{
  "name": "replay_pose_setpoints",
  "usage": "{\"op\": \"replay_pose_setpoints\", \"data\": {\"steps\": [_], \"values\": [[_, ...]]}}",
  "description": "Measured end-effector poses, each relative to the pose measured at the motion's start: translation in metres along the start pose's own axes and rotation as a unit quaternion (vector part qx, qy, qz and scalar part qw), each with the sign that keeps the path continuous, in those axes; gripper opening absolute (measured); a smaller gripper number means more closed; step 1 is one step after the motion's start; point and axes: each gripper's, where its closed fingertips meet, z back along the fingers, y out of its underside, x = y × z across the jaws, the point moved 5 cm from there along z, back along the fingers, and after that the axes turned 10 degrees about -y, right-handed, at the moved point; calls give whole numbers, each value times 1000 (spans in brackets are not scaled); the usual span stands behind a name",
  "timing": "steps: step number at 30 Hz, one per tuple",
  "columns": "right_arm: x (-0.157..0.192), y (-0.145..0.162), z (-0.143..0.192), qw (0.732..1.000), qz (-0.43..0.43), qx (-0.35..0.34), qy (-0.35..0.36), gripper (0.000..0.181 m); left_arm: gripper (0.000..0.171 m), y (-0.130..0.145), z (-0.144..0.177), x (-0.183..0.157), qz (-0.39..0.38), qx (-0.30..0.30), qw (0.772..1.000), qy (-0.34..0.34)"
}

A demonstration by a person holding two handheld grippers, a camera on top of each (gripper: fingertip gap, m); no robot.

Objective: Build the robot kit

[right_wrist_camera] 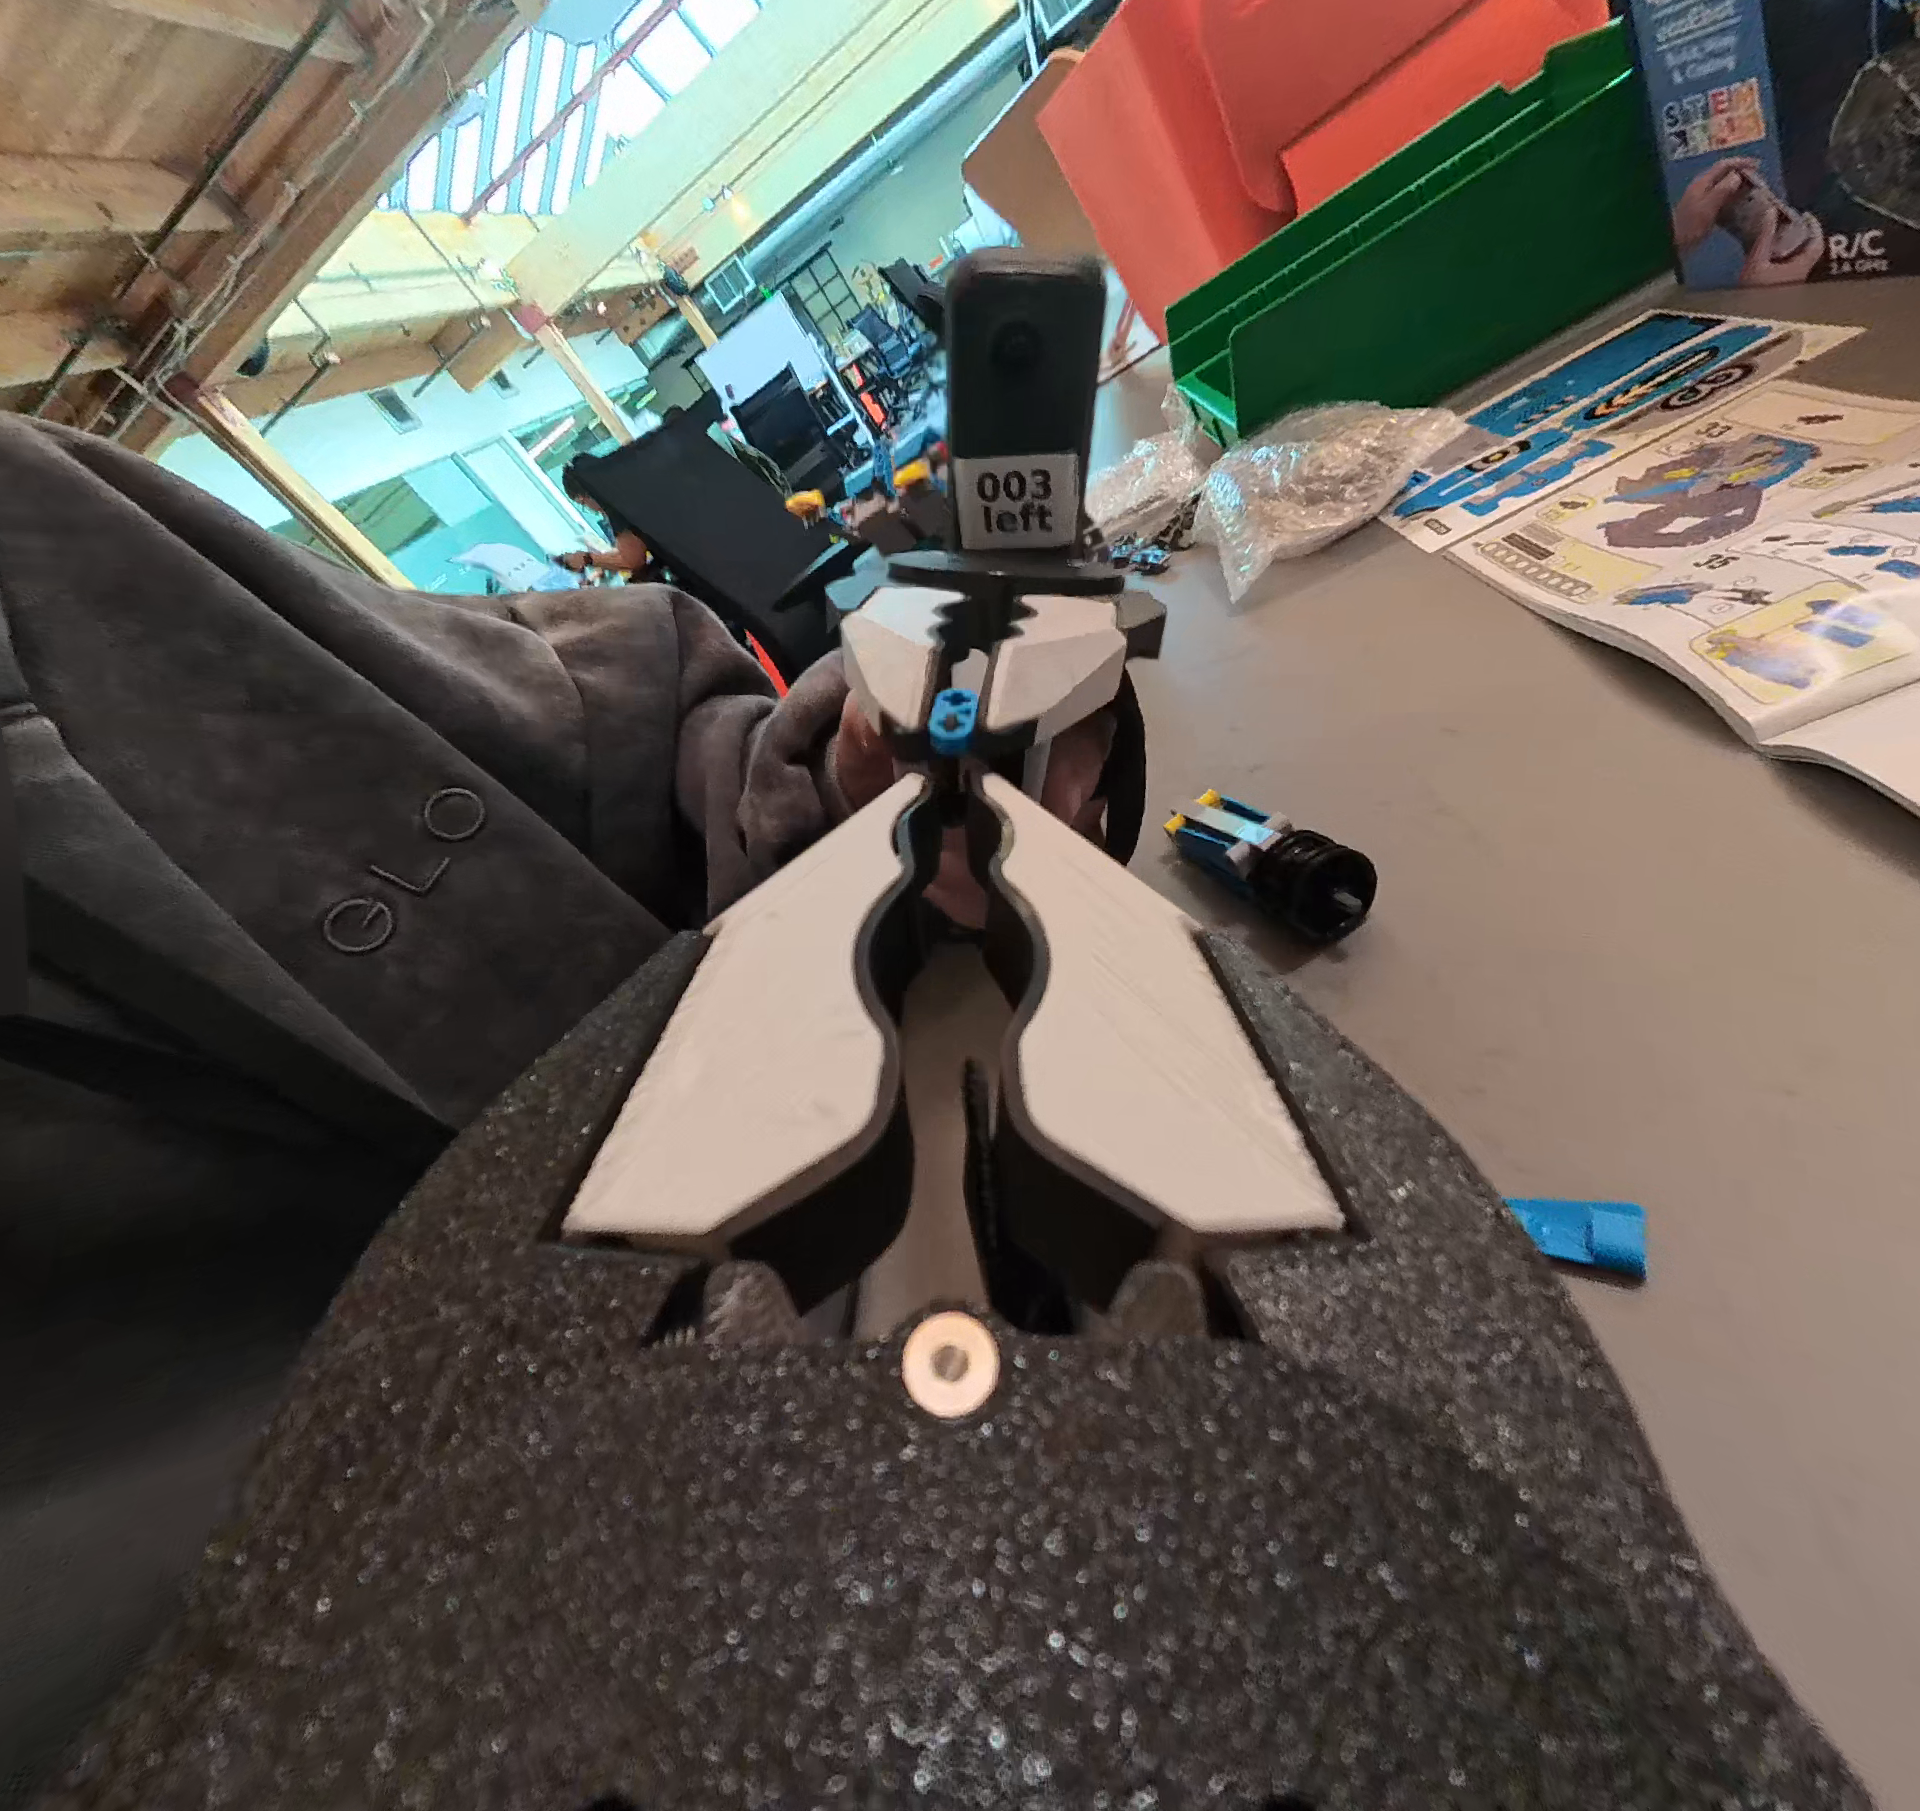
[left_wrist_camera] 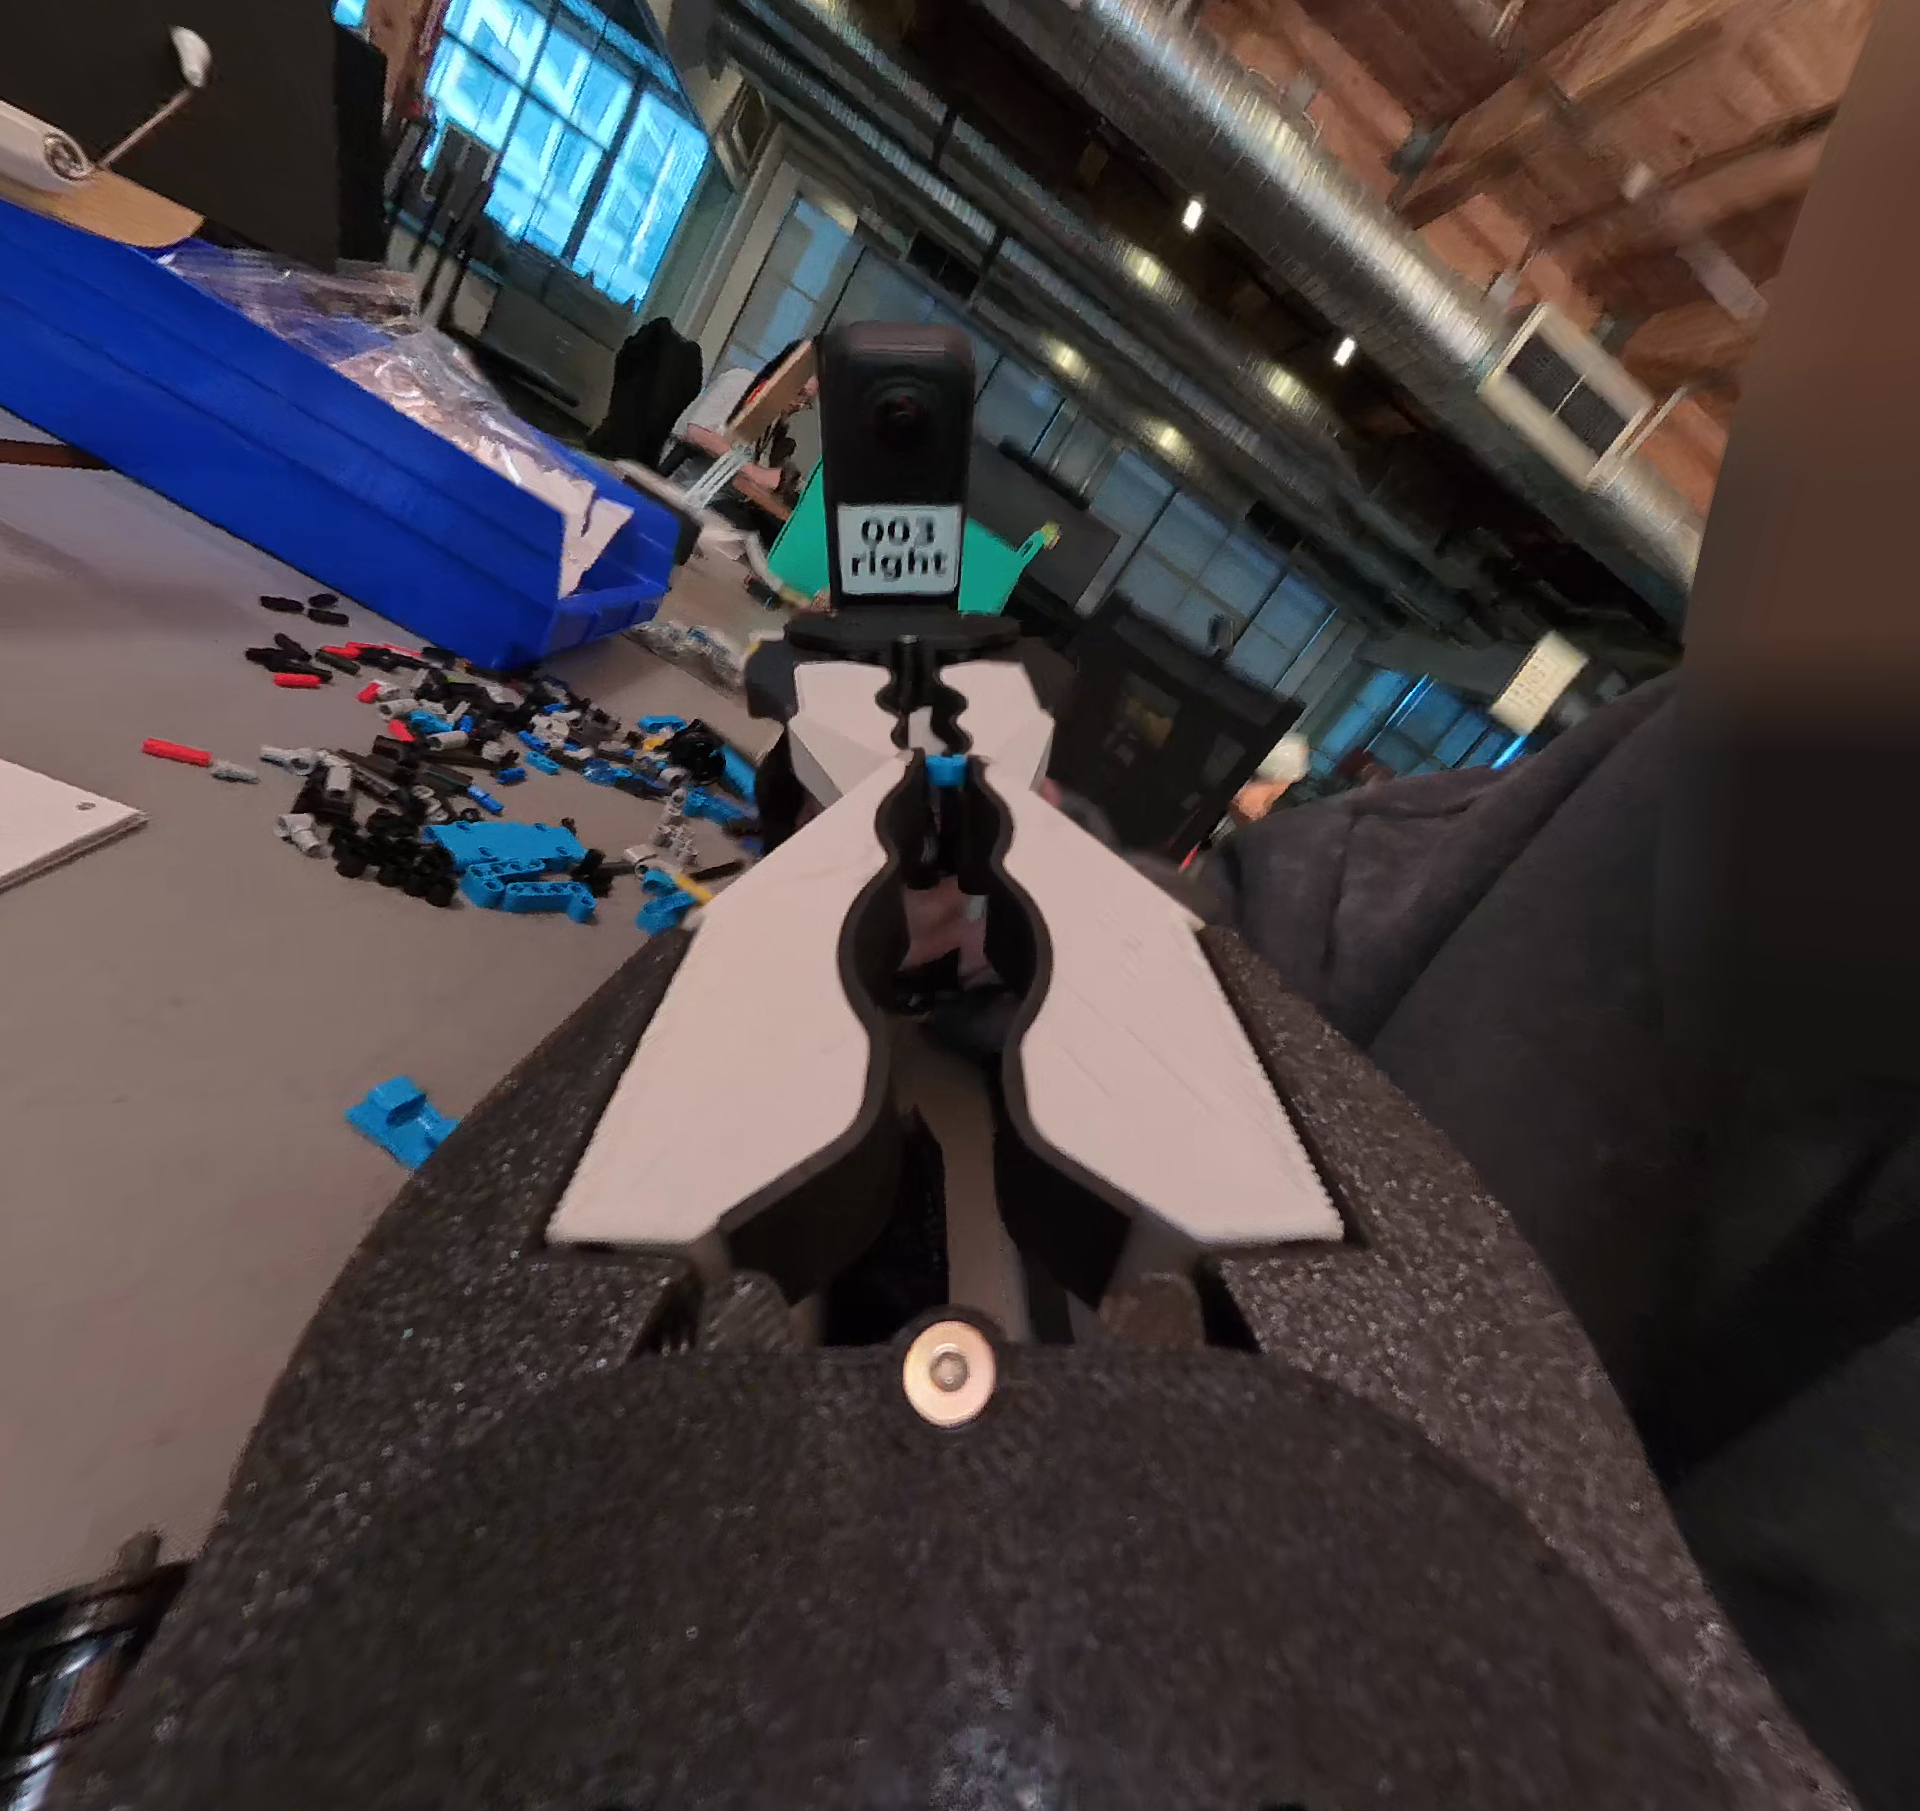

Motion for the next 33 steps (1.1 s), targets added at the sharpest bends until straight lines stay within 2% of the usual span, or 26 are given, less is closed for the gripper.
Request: {"op": "replay_pose_setpoints", "data": {"steps": [2,7,9,11,16,18,23,30,32,33], "values": [[0,1,-1,1000,5,5,3,1,7,-1,0,1,-18,9,1000,-13],[-8,6,0,999,7,22,25,5,6,-2,3,9,-8,2,1000,-28],[-14,11,1,999,2,35,42,16,6,-8,7,10,-5,-15,999,-30],[-14,12,-2,999,-17,32,23,18,6,-8,8,14,8,-18,999,-30],[-13,5,0,1000,-25,-4,6,12,6,-5,6,13,13,-10,1000,-25],[-13,4,2,1000,-29,-11,5,4,6,-5,7,15,18,-12,999,-25],[-12,1,5,1000,-11,-5,27,2,7,-6,8,15,15,-8,999,-28],[-10,0,5,1000,-12,-16,24,0,7,-6,13,14,6,4,1000,-25],[-10,-4,11,999,-18,-35,24,1,6,0,12,16,-3,29,999,-33],[-10,-14,20,997,-19,-77,21,0,6,16,4,13,-18,82,996,-33]]}}
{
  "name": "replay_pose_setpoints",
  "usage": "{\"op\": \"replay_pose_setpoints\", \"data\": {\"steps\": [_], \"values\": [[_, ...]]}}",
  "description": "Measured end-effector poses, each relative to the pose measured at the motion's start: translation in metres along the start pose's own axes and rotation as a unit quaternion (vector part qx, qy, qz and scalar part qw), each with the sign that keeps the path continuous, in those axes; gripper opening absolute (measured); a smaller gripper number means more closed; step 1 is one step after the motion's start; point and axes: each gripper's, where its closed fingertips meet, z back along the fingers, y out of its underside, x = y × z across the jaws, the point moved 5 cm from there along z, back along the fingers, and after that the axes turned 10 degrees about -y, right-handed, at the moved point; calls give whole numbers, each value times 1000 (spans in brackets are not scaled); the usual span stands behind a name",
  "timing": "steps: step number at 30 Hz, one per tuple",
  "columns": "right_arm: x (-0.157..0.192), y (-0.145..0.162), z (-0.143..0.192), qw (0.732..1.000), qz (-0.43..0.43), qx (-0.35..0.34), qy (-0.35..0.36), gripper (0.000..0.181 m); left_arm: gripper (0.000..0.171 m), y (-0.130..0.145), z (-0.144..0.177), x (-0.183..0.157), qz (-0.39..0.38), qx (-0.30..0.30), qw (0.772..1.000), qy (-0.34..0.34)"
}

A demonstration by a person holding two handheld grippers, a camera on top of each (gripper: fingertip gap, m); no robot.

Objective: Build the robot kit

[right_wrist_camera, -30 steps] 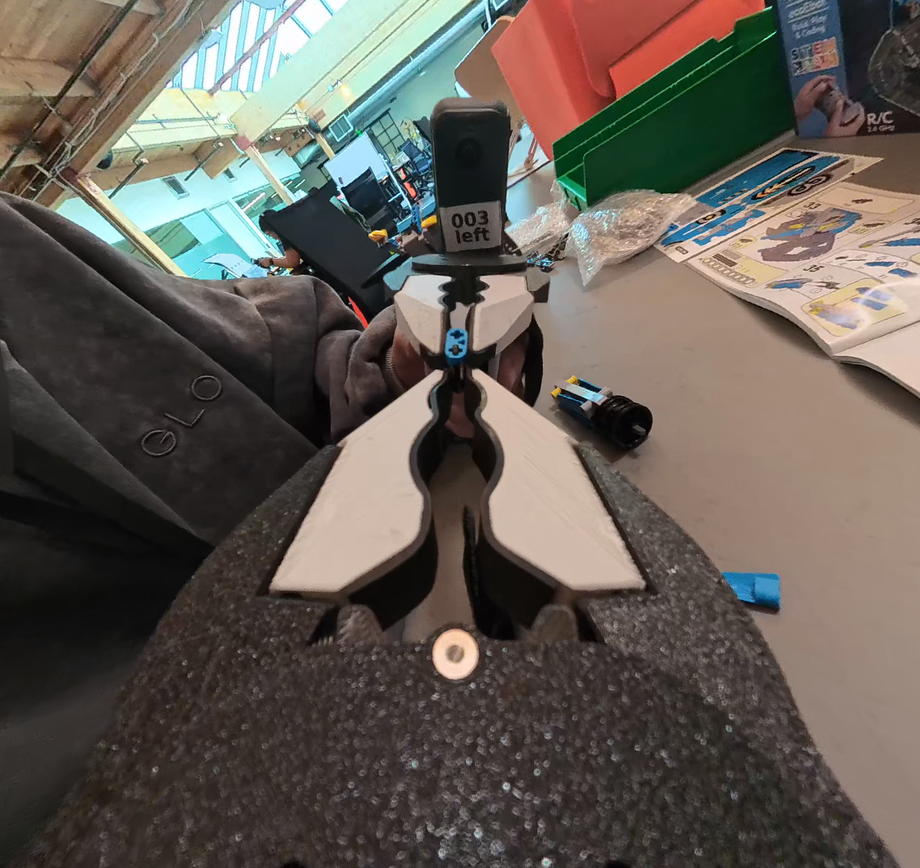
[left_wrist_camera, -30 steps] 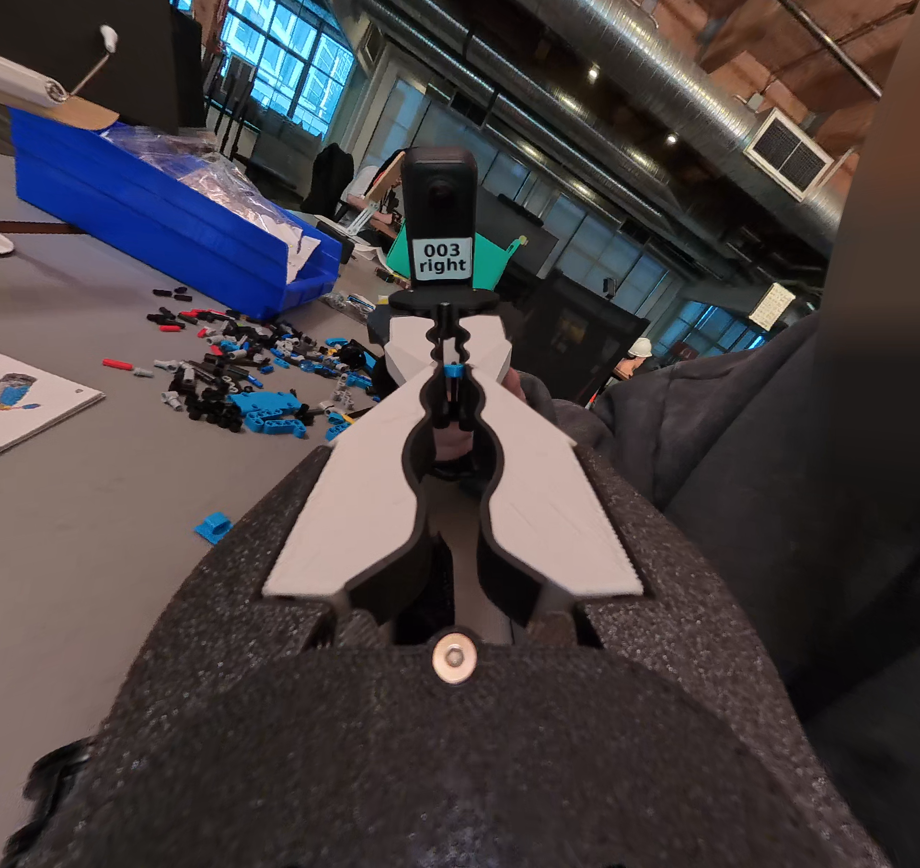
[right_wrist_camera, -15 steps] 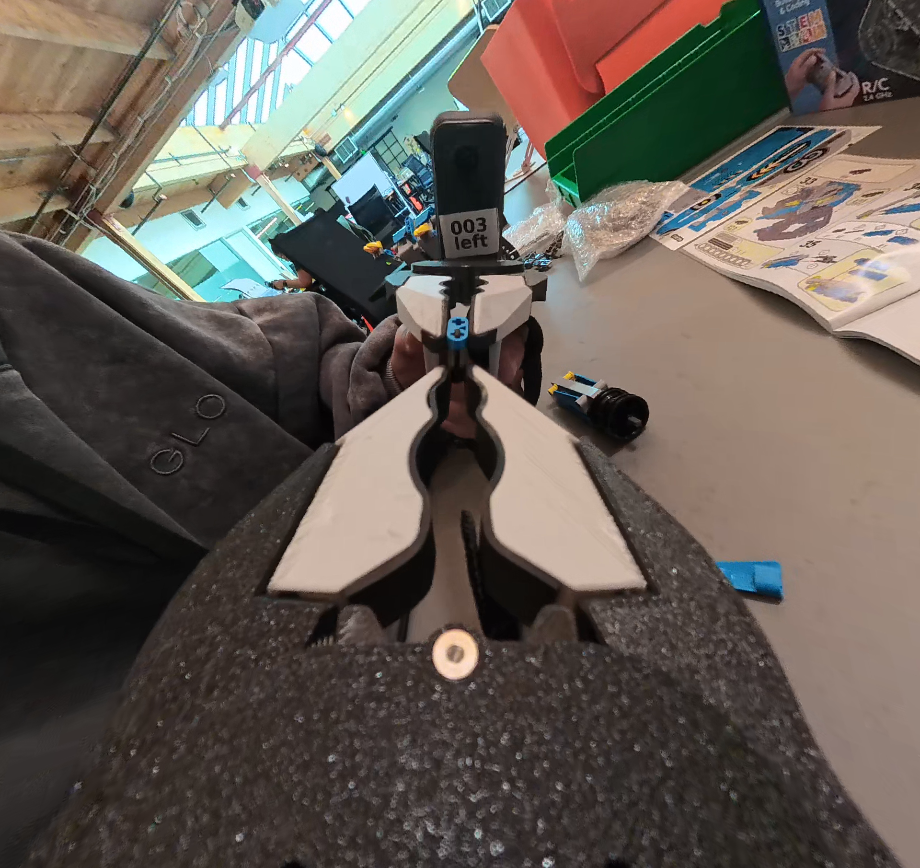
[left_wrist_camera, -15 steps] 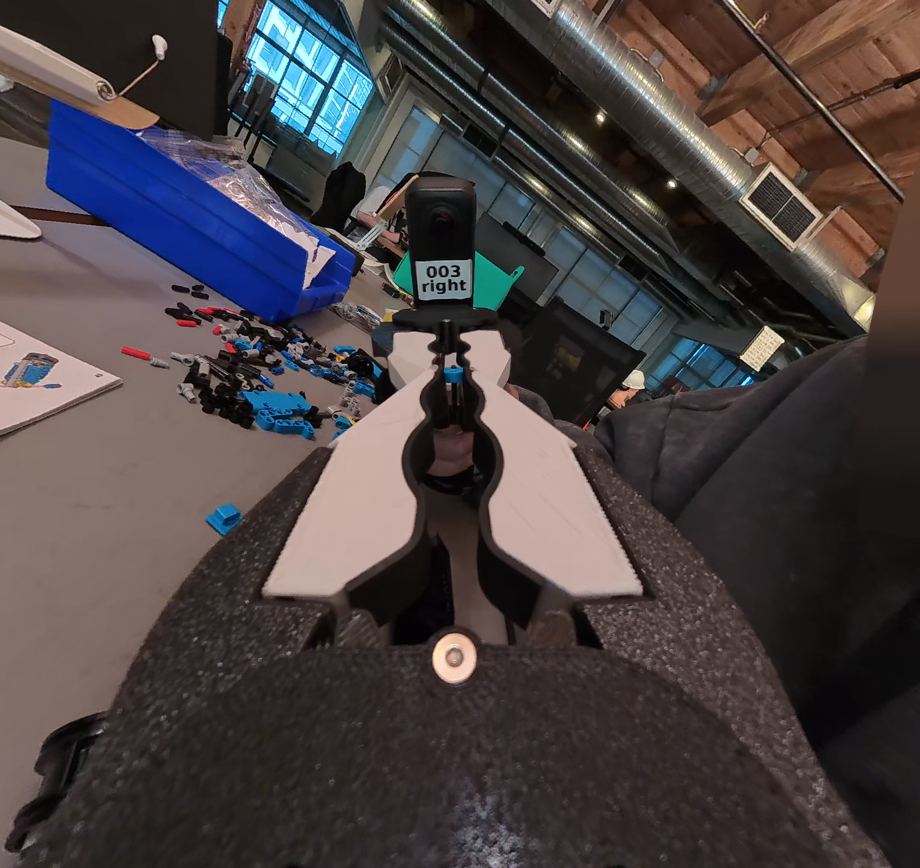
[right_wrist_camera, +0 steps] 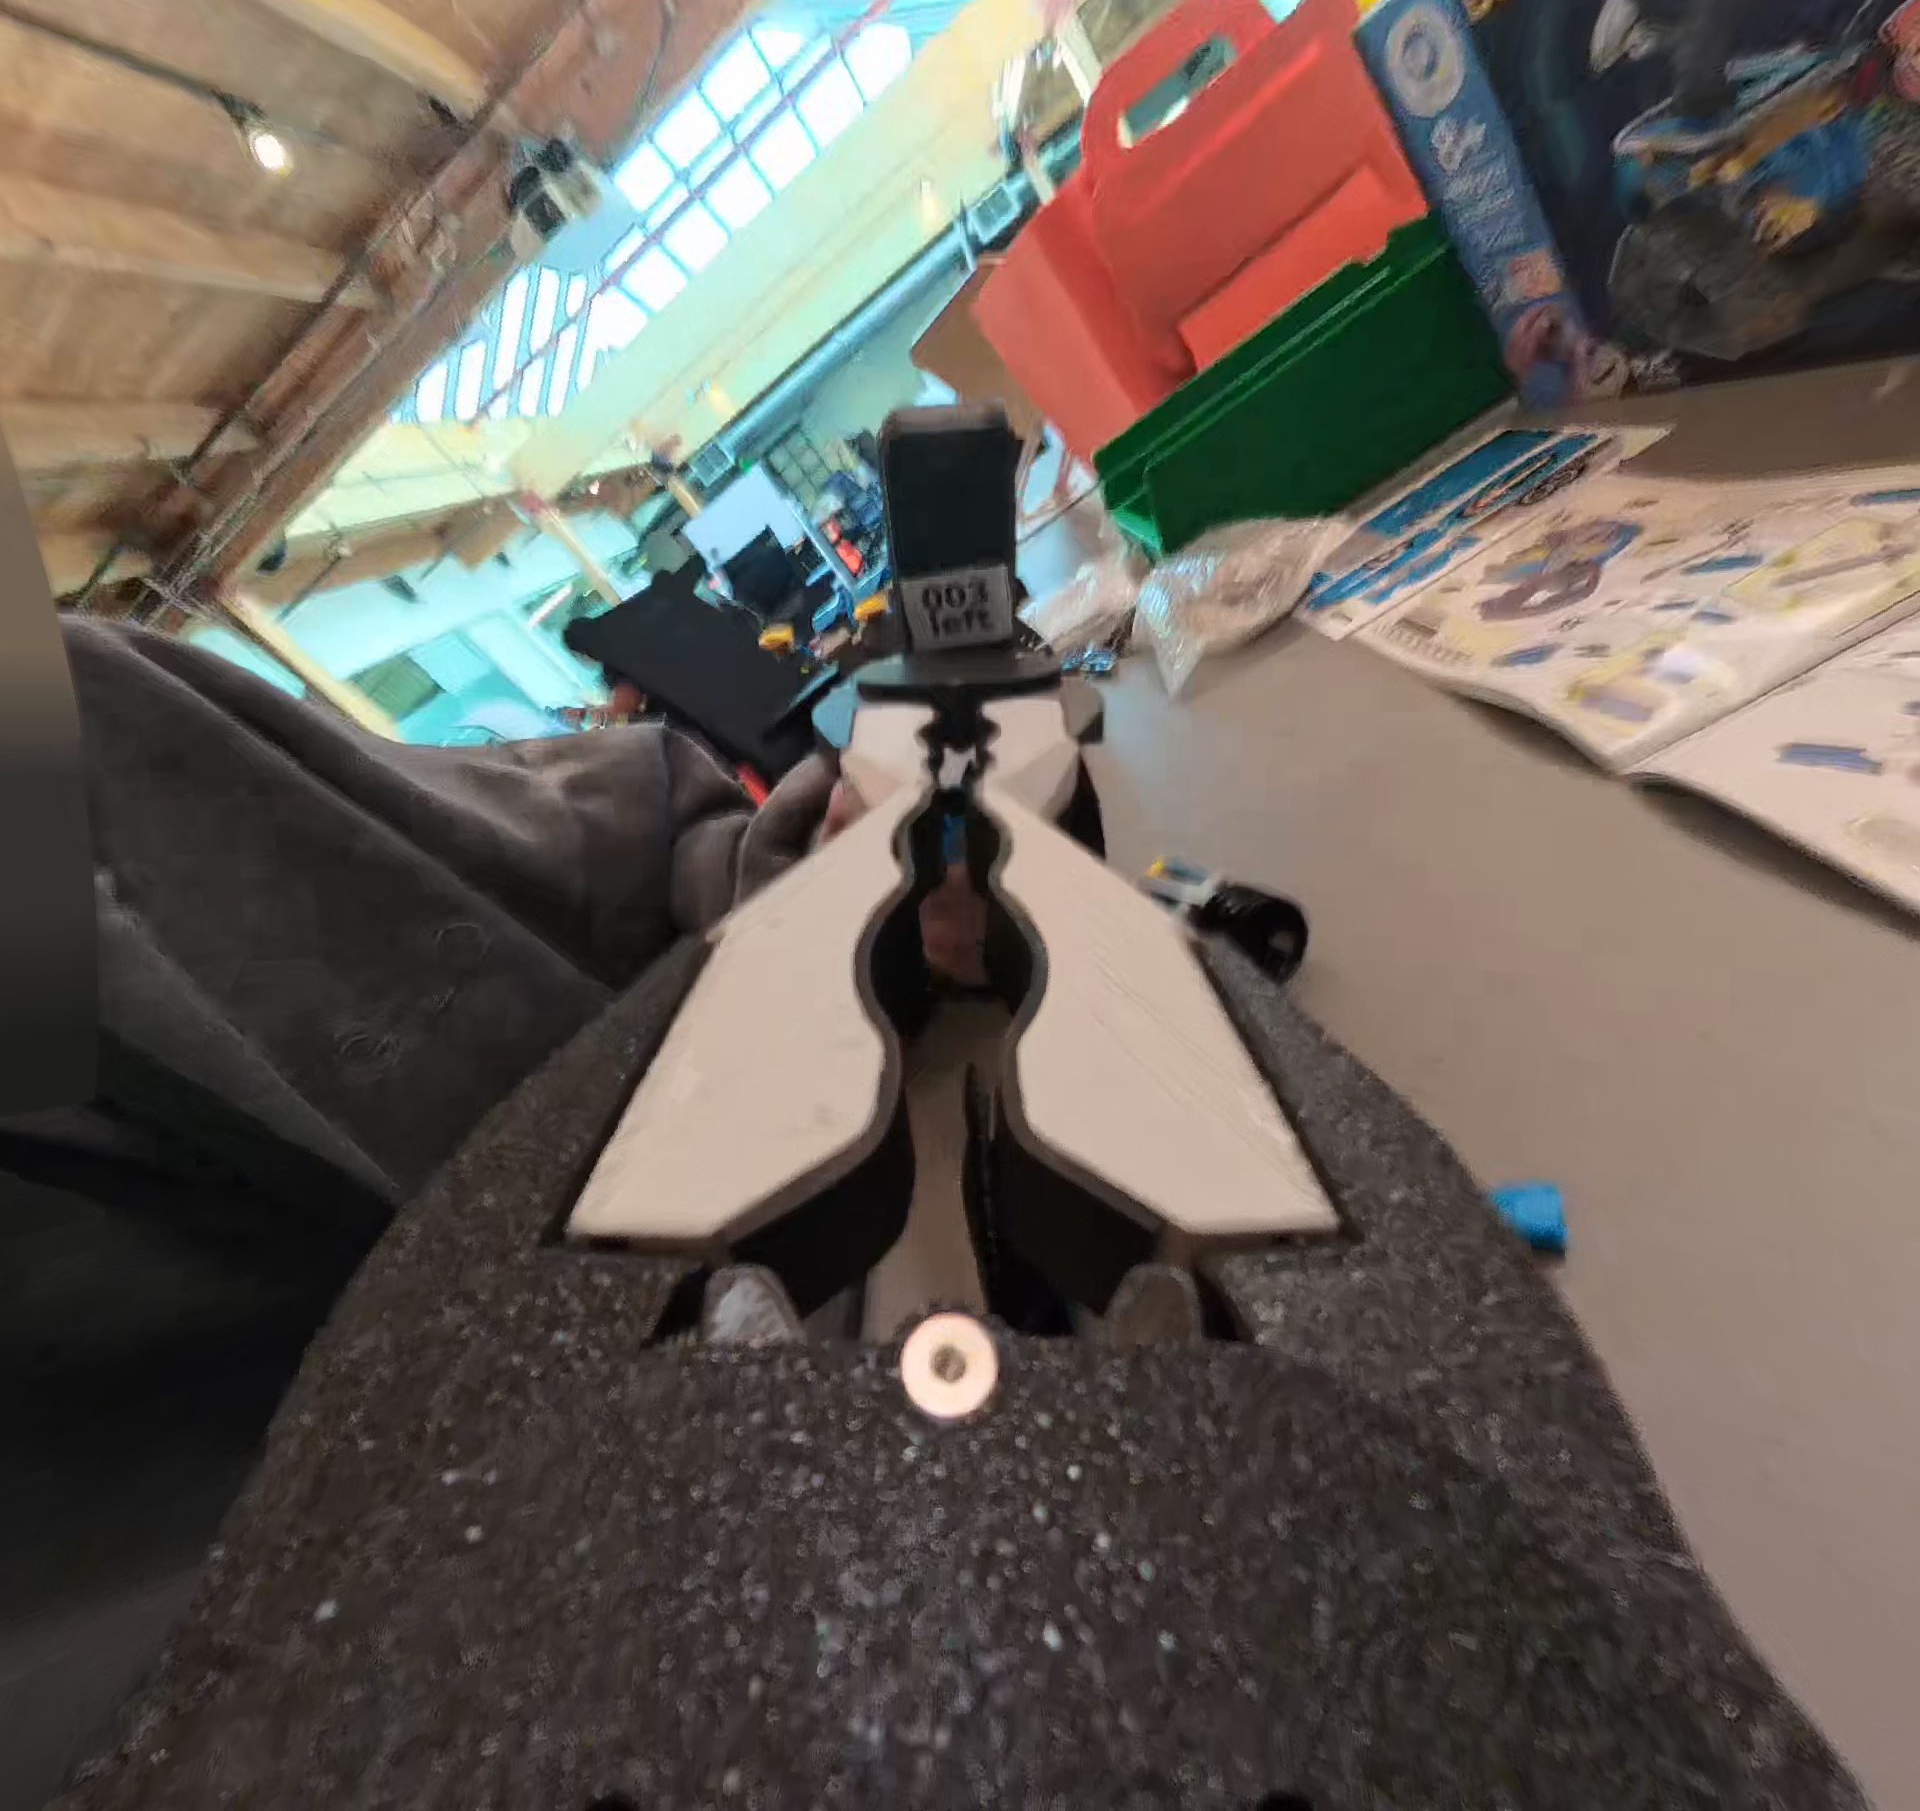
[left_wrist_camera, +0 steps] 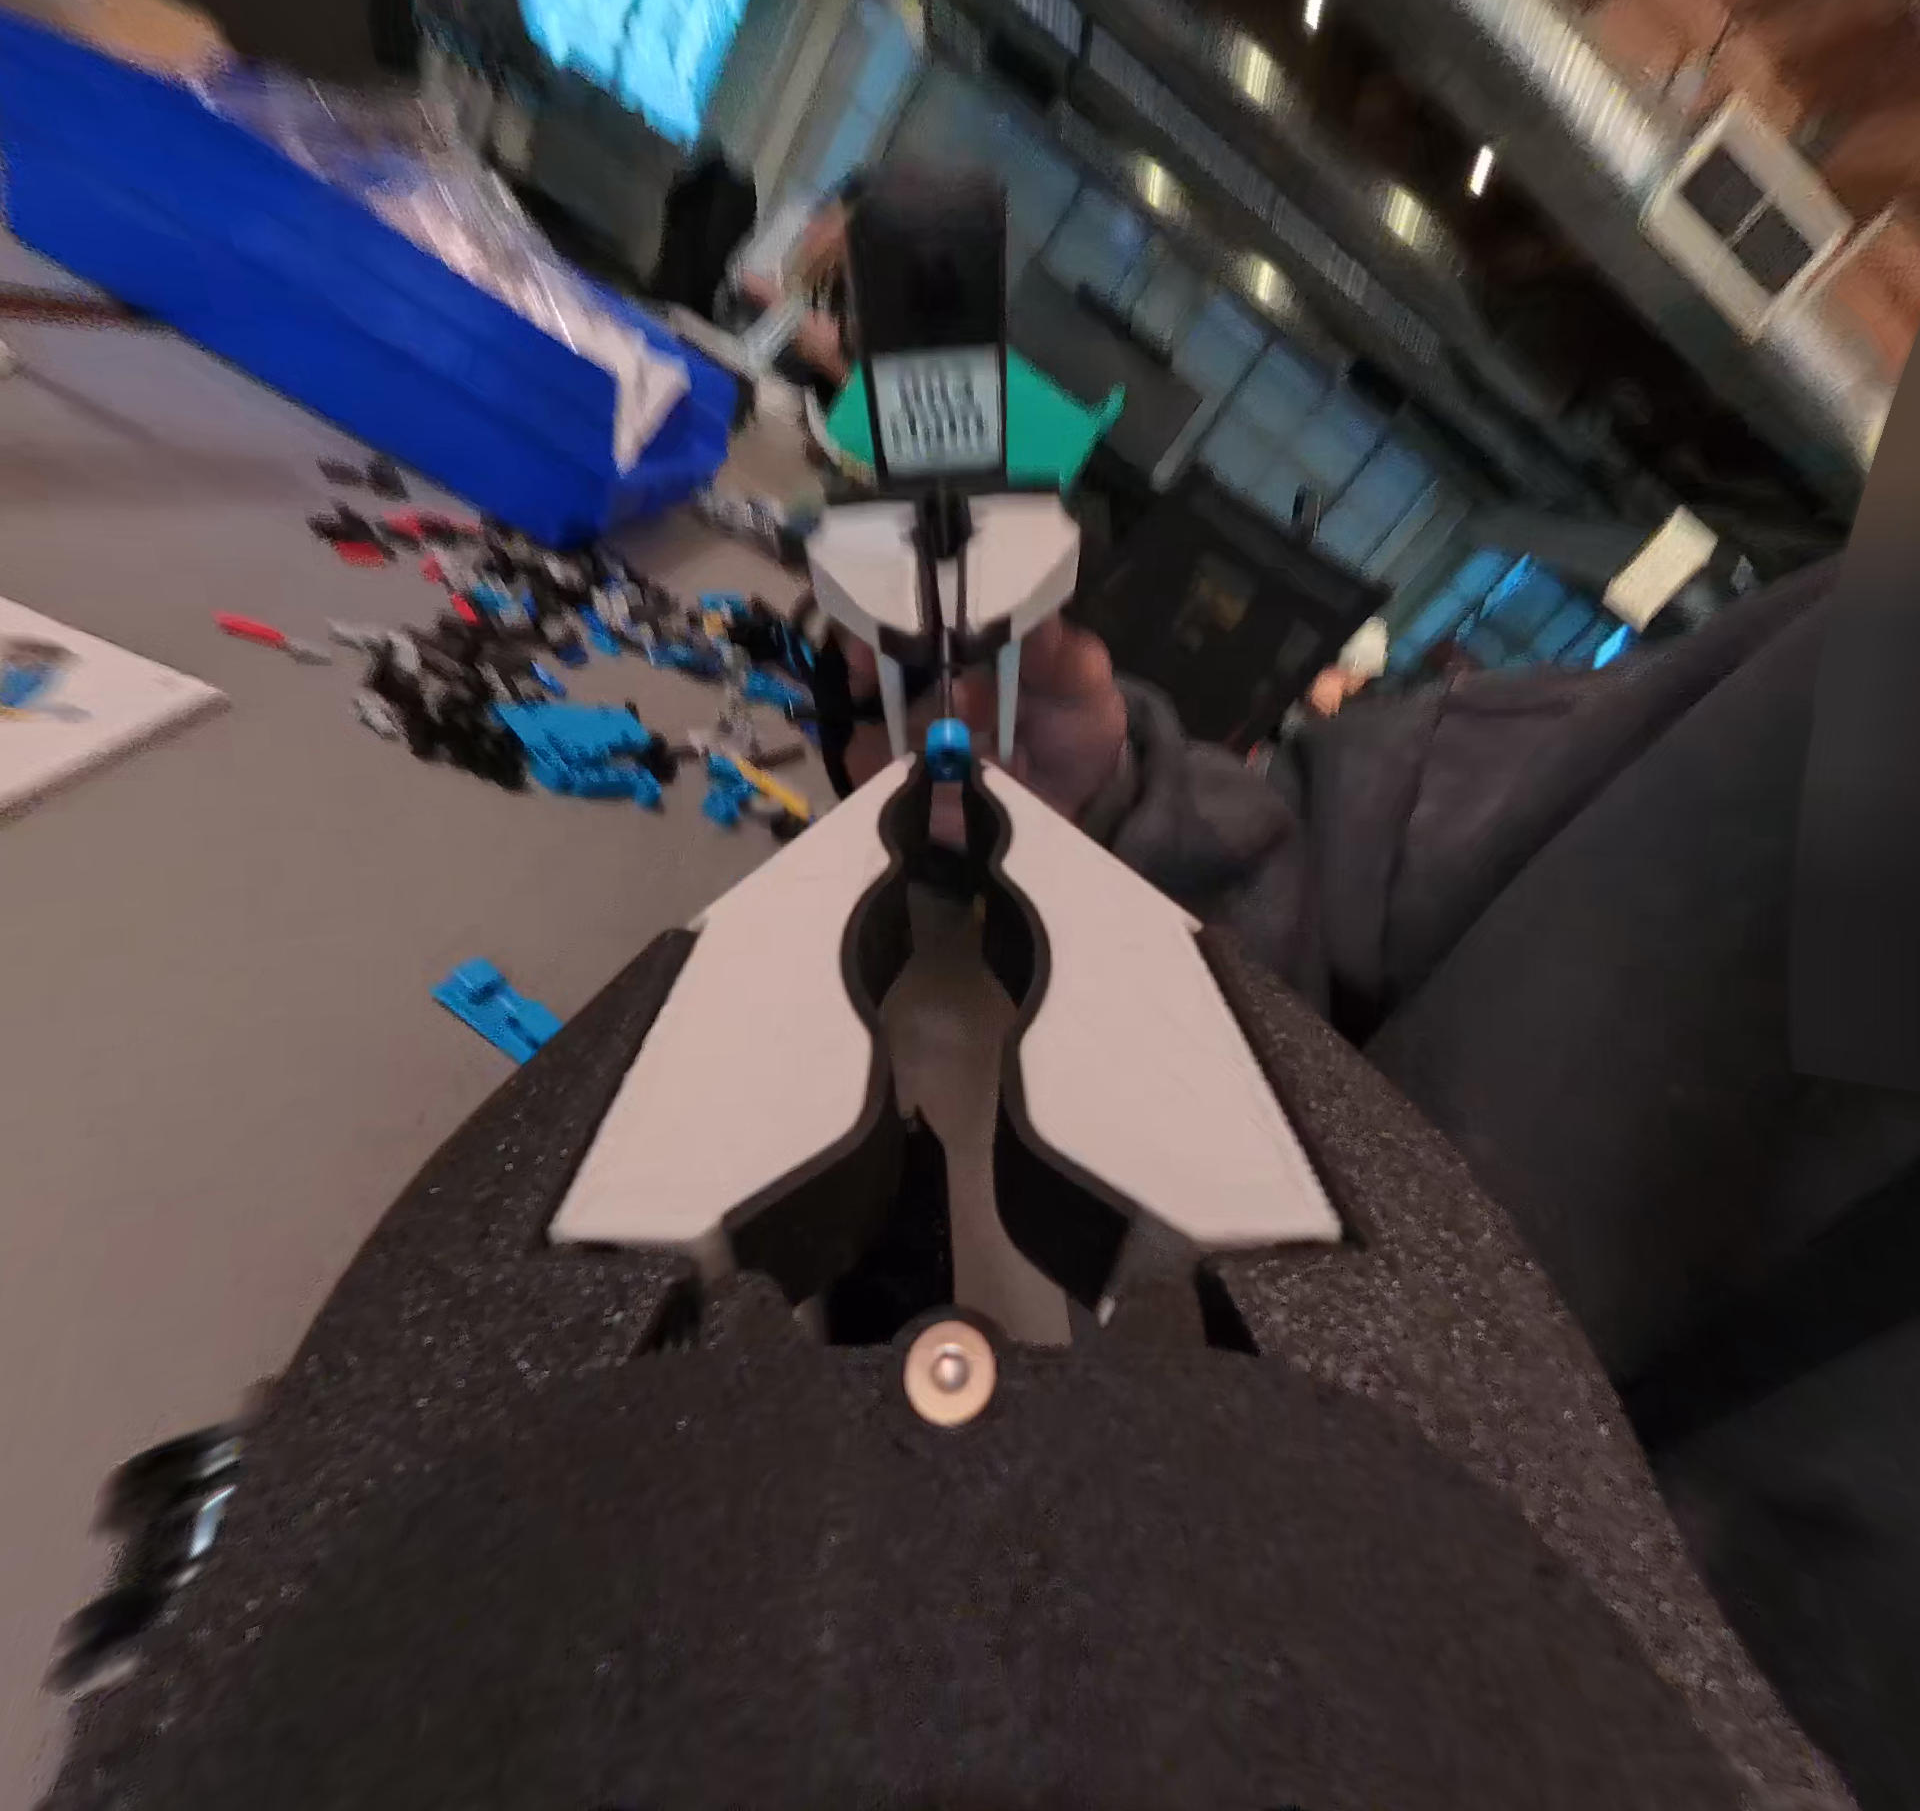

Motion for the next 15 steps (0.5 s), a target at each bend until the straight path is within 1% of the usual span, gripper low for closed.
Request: {"op": "replay_pose_setpoints", "data": {"steps": [1,2,3,4,5,7,9,11,12,13,14,15], "values": [[2,5,-2,1000,6,29,-6,3,0,13,-11,-7,-22,30,999,-5],[4,0,-2,999,31,13,11,2,0,16,-17,-14,-45,25,999,-9],[-1,4,2,997,39,45,39,2,0,4,-14,-18,-54,-9,998,-7],[-2,2,9,998,34,32,39,2,0,-7,-8,-13,-54,-29,998,-18],[-1,-4,16,999,29,16,31,3,0,-12,-1,-4,-44,-37,998,-30],[-3,-10,27,998,42,11,50,3,0,-6,4,5,-22,-28,999,-33],[-6,-3,21,997,39,34,57,3,0,-4,-2,0,-41,-16,999,-27],[-7,0,16,998,27,43,42,3,0,-4,-4,0,-63,-19,997,-38],[-7,1,15,999,17,39,34,3,7,-6,-4,0,-61,-25,997,-37],[-6,1,15,999,9,35,27,3,20,-7,-4,1,-61,-25,997,-42],[-5,1,14,999,2,29,16,3,26,-7,-4,2,-63,-23,997,-48],[-4,-1,14,1000,-3,22,10,3,26,-6,-4,1,-62,-22,997,-44]]}}
